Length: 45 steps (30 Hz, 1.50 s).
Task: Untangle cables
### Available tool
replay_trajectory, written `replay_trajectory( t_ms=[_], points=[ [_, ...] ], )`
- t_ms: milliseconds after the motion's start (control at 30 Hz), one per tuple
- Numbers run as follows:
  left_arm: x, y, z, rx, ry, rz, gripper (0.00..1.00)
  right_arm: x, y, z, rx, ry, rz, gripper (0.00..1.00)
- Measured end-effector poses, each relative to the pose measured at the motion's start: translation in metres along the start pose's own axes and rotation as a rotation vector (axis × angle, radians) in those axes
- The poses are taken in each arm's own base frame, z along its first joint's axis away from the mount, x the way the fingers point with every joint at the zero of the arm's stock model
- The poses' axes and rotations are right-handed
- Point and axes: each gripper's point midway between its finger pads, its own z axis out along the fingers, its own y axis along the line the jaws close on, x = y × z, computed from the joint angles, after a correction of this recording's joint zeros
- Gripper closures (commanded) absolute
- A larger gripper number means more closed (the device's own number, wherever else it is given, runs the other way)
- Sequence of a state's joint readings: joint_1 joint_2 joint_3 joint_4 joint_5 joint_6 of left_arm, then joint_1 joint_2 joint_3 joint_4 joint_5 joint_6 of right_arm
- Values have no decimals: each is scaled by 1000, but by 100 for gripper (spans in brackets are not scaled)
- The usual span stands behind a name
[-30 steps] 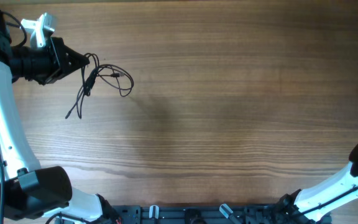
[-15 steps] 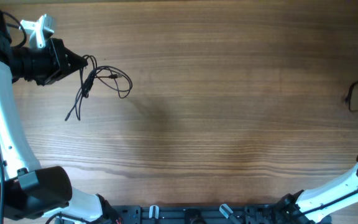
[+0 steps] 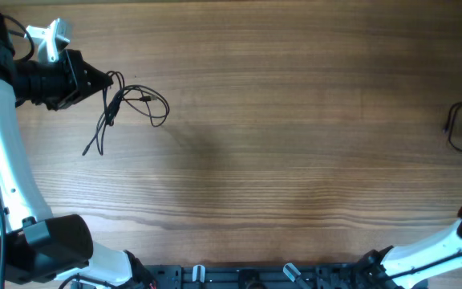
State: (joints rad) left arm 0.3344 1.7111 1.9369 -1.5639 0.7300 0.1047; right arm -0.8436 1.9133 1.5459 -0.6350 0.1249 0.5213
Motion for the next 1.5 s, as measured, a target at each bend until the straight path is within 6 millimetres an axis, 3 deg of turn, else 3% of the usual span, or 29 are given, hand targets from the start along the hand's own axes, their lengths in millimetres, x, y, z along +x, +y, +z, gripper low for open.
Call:
replay_trajectory(
  t_ms=[33, 133, 233, 500, 833, 1000, 1233, 1367, 1500],
  points=[
    [0, 0, 0, 0, -1, 1, 96, -7, 0, -15, -6, -26, 7, 95],
    [-1, 0, 0, 0, -2, 2, 96, -24, -5, -69, -12, -106, 32, 96],
    [-1, 0, 0, 0, -4, 3, 96, -20, -23, -79, 54, -102, 102, 96],
    [-2, 0, 0, 0, -6, 5, 96, 21, -81, -14, 192, -22, 316, 96],
    [-2, 0, 0, 0, -6, 5, 96, 67, -99, 49, 221, 13, 351, 96],
    [-1, 0, 0, 0, -5, 5, 96, 68, -94, 74, 192, -3, 360, 96],
    [-1, 0, 0, 0, -5, 4, 96, 48, -68, 84, 64, -70, 373, 96],
    [-1, 0, 0, 0, -5, 5, 96, 45, -37, 81, -9, -103, 338, 96],
    [-1, 0, 0, 0, -5, 5, 96, 65, -8, 78, -39, -65, 272, 96]
  ],
)
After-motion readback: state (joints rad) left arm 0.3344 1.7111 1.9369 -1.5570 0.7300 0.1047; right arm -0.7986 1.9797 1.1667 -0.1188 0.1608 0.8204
